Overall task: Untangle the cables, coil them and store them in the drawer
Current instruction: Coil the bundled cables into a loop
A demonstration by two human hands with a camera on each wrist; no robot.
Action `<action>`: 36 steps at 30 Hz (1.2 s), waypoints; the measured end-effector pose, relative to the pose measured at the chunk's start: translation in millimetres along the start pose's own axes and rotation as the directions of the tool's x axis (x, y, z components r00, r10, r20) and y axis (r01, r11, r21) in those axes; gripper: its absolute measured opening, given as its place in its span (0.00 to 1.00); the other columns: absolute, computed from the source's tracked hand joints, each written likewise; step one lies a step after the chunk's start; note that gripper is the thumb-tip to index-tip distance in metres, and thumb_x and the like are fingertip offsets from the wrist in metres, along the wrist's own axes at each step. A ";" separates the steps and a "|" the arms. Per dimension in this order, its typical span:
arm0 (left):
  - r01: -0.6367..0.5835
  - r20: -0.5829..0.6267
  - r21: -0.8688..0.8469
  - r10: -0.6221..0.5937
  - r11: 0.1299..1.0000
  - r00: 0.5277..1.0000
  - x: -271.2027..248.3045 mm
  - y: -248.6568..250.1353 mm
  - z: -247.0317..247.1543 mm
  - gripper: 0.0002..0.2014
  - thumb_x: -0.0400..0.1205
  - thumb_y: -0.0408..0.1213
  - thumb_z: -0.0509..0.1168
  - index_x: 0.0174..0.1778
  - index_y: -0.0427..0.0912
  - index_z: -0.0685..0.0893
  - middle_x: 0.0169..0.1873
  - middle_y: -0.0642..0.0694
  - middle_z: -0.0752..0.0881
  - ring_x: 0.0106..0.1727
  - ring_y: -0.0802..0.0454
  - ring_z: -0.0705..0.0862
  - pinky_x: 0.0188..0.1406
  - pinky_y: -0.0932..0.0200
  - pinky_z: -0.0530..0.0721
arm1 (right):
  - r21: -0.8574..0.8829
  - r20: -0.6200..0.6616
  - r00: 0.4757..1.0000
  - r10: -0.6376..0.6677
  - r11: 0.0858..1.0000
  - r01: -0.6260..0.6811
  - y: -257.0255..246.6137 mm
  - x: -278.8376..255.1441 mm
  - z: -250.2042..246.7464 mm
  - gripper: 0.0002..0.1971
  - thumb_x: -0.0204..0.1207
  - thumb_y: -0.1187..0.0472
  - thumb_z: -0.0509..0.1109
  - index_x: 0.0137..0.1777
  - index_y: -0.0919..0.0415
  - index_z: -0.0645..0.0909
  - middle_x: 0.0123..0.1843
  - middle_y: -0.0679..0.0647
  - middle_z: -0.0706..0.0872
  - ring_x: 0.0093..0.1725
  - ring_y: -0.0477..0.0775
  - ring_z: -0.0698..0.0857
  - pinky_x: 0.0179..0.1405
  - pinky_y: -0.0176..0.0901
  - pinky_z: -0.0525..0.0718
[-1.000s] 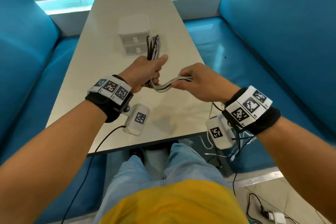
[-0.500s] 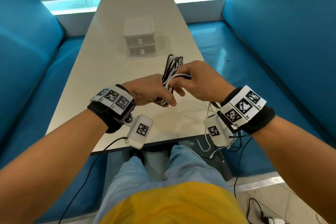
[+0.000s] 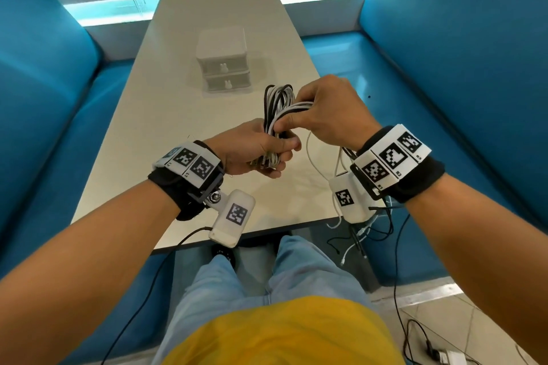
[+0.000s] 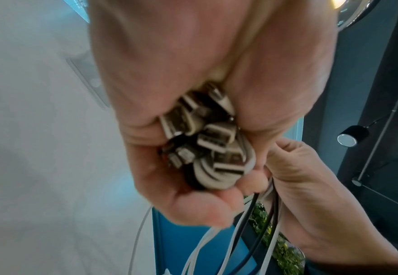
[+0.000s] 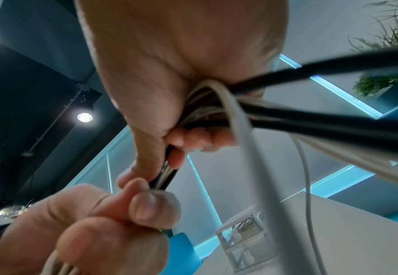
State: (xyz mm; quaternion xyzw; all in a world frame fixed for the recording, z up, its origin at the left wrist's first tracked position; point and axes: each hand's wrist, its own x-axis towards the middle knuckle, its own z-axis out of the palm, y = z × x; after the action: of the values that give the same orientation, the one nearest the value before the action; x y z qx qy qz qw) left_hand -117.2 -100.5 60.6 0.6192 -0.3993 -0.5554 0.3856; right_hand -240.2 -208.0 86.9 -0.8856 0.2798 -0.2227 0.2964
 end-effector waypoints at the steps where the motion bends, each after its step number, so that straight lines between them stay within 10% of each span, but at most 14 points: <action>1: -0.003 -0.015 -0.016 0.003 1.000 1.000 0.8 -0.3 2.3 0.09 0.86 0.34 0.61 0.40 0.40 0.80 0.25 0.48 0.76 0.29 0.51 0.77 0.31 0.56 0.82 | 0.005 0.000 1.000 0.004 1.000 -0.004 0.2 0.4 -0.9 0.20 0.54 0.39 0.83 0.21 0.52 0.80 0.20 0.49 0.79 0.23 0.47 0.72 0.27 0.46 0.75; 22: 0.007 -0.256 0.298 0.072 0.955 0.964 1.7 0.6 -4.7 0.18 0.81 0.55 0.64 0.37 0.44 0.76 0.20 0.50 0.70 0.23 0.51 0.70 0.24 0.58 0.75 | -0.136 0.269 0.963 0.008 0.990 0.030 0.0 5.0 -19.5 0.12 0.70 0.46 0.77 0.37 0.54 0.87 0.27 0.49 0.80 0.25 0.46 0.73 0.25 0.36 0.70; 29: 0.030 -0.272 0.241 0.038 0.970 0.961 4.3 2.9 -6.6 0.12 0.83 0.47 0.65 0.44 0.42 0.76 0.18 0.51 0.71 0.23 0.50 0.70 0.25 0.58 0.75 | -0.009 0.179 0.982 -0.065 0.998 0.067 5.6 5.3 -10.7 0.14 0.70 0.45 0.77 0.50 0.51 0.83 0.32 0.45 0.79 0.31 0.42 0.74 0.31 0.35 0.69; 36: 0.013 -0.258 0.216 0.044 0.976 0.965 4.9 6.9 -0.2 0.12 0.82 0.44 0.66 0.38 0.43 0.74 0.18 0.51 0.70 0.23 0.50 0.70 0.26 0.58 0.75 | -0.129 0.222 0.974 -0.055 0.988 0.085 14.7 7.6 -22.0 0.17 0.70 0.45 0.77 0.34 0.59 0.81 0.27 0.50 0.78 0.27 0.45 0.72 0.23 0.28 0.68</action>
State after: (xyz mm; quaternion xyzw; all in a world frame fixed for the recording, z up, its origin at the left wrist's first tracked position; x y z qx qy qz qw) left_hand -117.2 -107.6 65.1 0.7222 -0.4076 -0.4190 0.3696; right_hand -252.2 -231.3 95.1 -0.9323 0.2289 -0.1151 0.2553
